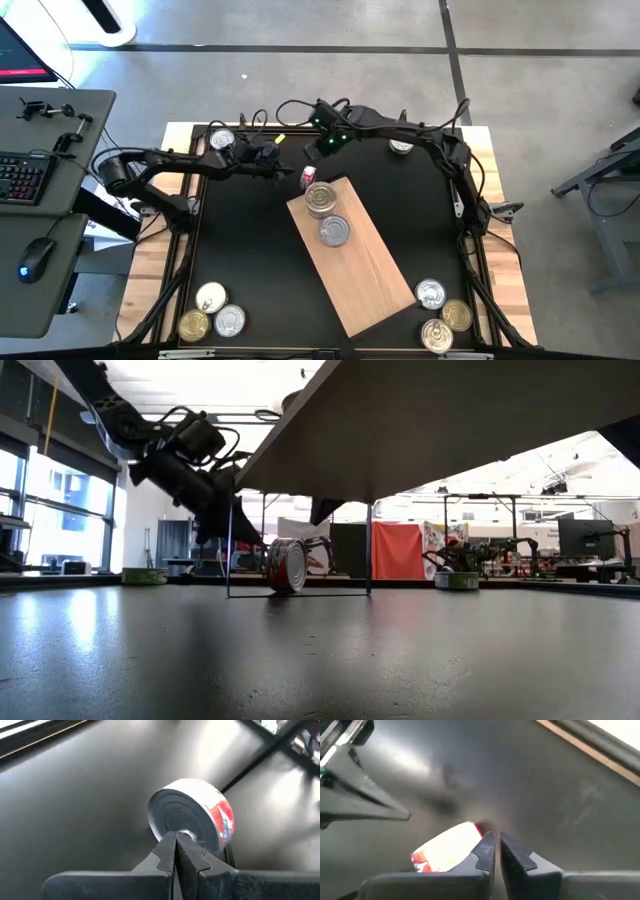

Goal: Stack canned seafood by type on shelf
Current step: Stack the red tuna can on top of the red tuna can on the shelf

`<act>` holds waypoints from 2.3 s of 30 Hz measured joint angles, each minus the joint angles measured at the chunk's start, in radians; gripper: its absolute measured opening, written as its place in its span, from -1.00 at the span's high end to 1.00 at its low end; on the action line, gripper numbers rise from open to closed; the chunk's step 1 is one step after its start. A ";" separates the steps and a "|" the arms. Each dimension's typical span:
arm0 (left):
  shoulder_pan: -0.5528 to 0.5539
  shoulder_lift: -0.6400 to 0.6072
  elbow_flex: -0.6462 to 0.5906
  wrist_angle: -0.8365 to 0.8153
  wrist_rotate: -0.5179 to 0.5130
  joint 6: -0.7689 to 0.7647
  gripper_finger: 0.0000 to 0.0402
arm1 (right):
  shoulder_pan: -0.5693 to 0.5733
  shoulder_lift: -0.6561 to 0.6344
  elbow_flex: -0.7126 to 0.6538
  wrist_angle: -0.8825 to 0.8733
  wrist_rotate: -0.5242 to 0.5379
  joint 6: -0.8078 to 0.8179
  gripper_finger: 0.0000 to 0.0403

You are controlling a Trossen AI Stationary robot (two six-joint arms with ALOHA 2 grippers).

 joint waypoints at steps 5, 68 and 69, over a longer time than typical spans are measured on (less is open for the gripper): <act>0.004 0.087 -0.003 0.072 0.065 -0.030 1.00 | 0.006 0.028 -0.002 0.001 -0.083 0.062 0.97; 0.032 0.360 0.191 0.197 0.186 0.181 1.00 | 0.118 0.088 -0.002 0.050 -0.218 0.158 1.00; 0.027 0.360 0.191 0.198 0.186 0.184 1.00 | 0.118 0.088 -0.002 0.052 -0.218 0.159 1.00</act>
